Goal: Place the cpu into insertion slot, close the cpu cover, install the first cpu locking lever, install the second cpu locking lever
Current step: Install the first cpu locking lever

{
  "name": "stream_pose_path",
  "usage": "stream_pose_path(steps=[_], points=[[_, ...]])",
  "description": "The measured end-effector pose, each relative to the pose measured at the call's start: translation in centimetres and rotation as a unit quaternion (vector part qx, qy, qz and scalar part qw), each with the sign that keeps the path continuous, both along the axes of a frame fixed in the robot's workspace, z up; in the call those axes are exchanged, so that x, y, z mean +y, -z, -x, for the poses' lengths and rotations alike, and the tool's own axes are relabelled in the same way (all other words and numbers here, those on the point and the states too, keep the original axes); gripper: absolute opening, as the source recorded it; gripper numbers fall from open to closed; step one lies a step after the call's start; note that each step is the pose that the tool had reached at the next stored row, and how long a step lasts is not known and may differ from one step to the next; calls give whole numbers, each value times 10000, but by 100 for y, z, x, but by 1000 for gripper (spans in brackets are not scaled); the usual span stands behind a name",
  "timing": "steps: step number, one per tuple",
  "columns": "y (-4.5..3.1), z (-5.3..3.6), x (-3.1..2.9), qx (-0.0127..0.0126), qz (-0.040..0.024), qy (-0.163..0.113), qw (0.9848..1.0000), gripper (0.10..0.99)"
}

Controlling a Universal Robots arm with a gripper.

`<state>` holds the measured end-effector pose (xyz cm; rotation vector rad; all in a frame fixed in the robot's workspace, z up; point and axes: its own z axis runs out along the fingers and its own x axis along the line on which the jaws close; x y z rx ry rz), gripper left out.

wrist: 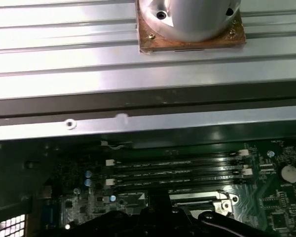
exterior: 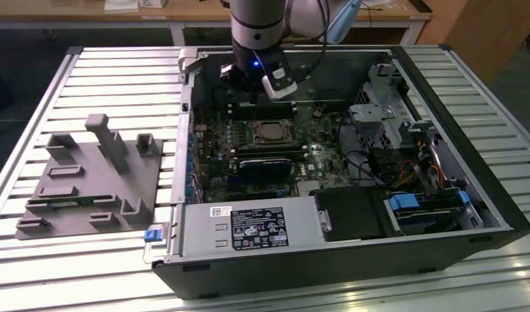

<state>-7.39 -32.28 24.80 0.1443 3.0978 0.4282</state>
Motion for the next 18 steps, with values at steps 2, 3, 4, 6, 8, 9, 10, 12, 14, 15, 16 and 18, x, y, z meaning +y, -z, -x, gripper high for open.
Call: stream_pose_path(steps=[2,3,4,6,8,9,10,12,14,15,16,18], points=[[1,-75,0,8,18,-1,10000,106],[1,-105,0,11,33,0,10000,106],[1,-131,0,12,52,0,10000,106],[1,-177,0,13,94,0,10000,106],[2,-215,0,14,138,2,9999,106],[2,-232,0,14,159,2,9999,106],[2,-249,0,14,179,2,9998,106],[4,-271,0,13,221,2,9998,106],[10,-274,0,13,245,2,9997,106],[14,-274,0,12,245,2,9997,106],[21,-275,0,7,247,2,9997,106],[40,-274,0,-22,243,3,9997,106]])
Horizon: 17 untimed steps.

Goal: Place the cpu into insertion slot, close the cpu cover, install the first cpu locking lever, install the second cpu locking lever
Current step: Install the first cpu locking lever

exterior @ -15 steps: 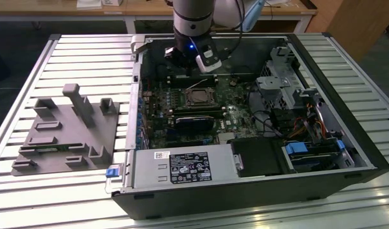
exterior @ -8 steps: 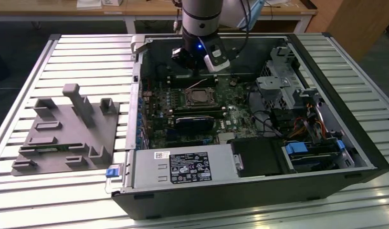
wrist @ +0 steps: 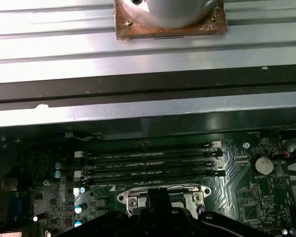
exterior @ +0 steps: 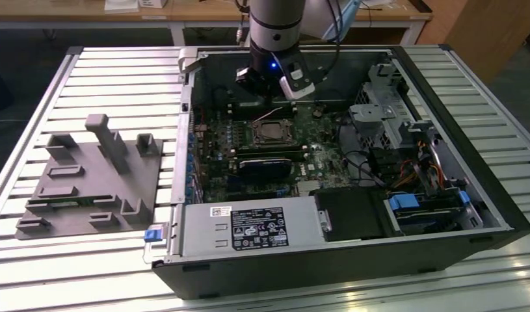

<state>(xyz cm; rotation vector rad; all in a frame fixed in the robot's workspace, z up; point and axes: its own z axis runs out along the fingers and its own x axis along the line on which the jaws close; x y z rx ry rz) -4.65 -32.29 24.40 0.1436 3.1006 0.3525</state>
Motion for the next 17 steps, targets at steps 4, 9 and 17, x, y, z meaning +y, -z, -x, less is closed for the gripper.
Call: stream_pose_path(steps=[4,9,17], points=[[30,4,-1,-92,-9,-1,10000,106],[55,10,-2,-217,-84,1,9997,106],[110,20,-22,-346,-201,2,9992,106]])
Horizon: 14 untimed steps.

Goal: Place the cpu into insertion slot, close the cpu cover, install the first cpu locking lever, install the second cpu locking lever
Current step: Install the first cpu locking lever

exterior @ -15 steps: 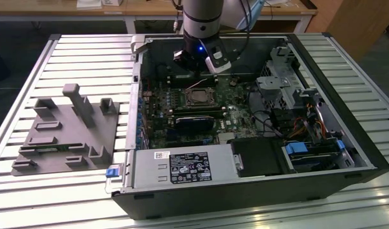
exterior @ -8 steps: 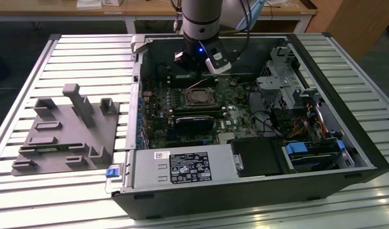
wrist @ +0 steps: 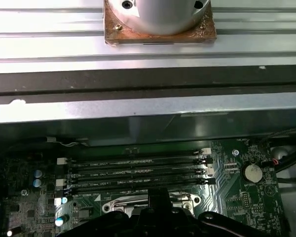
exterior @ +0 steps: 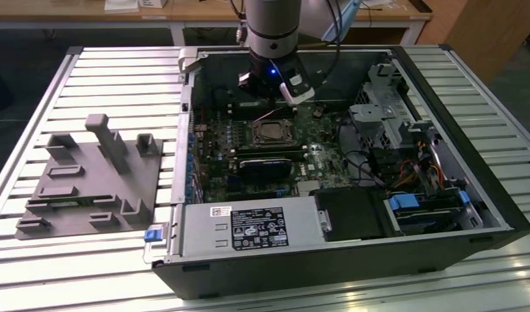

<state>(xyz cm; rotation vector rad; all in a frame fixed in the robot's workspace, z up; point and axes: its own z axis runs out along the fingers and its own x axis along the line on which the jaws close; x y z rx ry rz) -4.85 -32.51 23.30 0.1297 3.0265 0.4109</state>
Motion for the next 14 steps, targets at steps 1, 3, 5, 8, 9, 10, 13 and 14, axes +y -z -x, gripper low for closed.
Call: stream_pose_path(steps=[1,3,5,8,9,10,13,14], points=[[9,0,-5,-9,-6,0,10000,106],[32,0,-15,-26,-14,0,10000,106],[45,1,-18,-31,-14,1,10000,106],[45,0,-18,-32,-14,0,10000,106],[46,0,-18,-32,-14,0,10000,106],[46,0,-18,-32,-17,0,10000,106],[52,0,-21,-66,-20,1,10000,106],[56,1,-23,-88,-20,2,10000,106]])
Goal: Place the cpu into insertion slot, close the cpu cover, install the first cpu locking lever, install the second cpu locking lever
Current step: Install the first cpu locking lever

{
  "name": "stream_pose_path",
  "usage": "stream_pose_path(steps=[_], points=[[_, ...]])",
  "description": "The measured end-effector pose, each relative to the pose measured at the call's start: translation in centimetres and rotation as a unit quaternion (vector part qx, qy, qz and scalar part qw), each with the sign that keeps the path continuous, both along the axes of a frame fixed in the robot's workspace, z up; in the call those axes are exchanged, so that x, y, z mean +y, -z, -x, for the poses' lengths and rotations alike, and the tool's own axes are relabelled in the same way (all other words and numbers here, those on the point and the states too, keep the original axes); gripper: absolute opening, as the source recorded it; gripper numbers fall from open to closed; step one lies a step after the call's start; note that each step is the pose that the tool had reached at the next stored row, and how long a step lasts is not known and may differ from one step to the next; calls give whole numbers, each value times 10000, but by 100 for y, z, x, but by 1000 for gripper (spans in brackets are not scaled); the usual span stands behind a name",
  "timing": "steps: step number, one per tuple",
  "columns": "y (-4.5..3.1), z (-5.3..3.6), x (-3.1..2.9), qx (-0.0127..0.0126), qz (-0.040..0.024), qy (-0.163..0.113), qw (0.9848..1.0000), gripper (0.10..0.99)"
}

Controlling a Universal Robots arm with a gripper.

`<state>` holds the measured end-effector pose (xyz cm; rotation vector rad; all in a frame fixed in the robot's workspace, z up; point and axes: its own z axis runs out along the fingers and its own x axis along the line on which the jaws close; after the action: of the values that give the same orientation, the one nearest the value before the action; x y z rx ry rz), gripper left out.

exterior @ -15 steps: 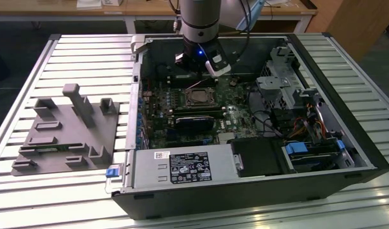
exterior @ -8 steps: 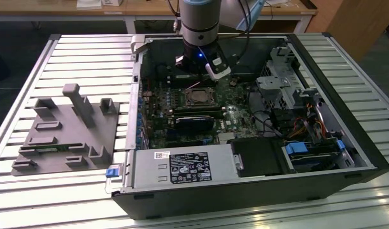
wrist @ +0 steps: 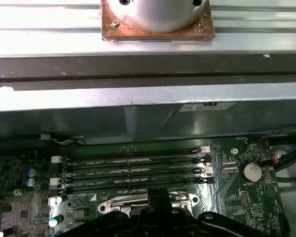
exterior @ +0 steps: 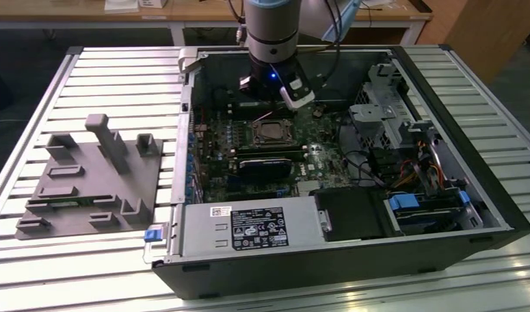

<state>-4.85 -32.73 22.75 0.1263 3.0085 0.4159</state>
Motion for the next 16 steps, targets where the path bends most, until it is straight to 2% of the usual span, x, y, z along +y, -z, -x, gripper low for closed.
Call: stream_pose_path(steps=[1,4,10,16], points=[[5,1,-2,-16,-2,0,10000,106],[31,5,-5,-41,-13,1,10000,106],[62,9,-5,-53,-21,78,10000,106],[90,22,-4,-124,-46,175,9998,106]])
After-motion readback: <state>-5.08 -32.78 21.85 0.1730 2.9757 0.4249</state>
